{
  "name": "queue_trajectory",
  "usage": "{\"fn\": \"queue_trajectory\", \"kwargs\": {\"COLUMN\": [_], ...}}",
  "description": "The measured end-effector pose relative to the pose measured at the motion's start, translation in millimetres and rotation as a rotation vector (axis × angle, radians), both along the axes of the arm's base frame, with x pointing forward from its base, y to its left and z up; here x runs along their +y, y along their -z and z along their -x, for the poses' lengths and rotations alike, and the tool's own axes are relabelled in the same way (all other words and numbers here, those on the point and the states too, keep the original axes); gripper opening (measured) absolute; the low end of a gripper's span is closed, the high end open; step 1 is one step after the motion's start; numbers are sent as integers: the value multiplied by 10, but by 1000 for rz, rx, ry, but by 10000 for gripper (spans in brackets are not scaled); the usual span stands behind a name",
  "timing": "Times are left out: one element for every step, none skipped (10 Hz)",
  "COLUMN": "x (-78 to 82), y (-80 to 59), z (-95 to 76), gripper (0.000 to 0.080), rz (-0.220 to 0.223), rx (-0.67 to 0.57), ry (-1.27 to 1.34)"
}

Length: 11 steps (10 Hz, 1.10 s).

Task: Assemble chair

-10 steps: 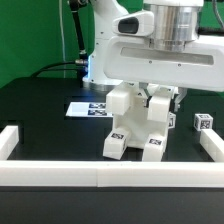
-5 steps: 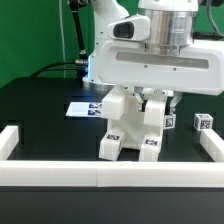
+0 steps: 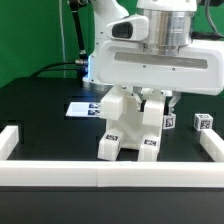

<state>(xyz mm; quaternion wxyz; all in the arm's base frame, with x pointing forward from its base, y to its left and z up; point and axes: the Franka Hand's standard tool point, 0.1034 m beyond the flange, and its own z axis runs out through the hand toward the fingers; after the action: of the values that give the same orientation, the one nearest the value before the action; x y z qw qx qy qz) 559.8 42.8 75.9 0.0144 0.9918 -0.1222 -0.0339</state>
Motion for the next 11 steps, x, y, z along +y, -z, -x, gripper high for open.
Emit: {"fn": "queue_trajectory", "kwargs": {"x": [0, 0, 0, 0, 0, 0, 0, 0, -2, -11, -24], "y": [1, 1, 1, 1, 1, 0, 0, 0, -5, -41, -74], "z": [1, 1, 1, 1, 1, 0, 0, 0, 0, -9, -23], "gripper": [288, 470, 587, 587, 638, 646, 646, 649, 649, 649, 649], "rz": [0, 0, 0, 0, 0, 0, 0, 0, 0, -2, -3], "rx": [0, 0, 0, 0, 0, 0, 0, 0, 1, 3, -2], "ry": [0, 0, 0, 0, 0, 0, 0, 0, 0, 3, 6]}}
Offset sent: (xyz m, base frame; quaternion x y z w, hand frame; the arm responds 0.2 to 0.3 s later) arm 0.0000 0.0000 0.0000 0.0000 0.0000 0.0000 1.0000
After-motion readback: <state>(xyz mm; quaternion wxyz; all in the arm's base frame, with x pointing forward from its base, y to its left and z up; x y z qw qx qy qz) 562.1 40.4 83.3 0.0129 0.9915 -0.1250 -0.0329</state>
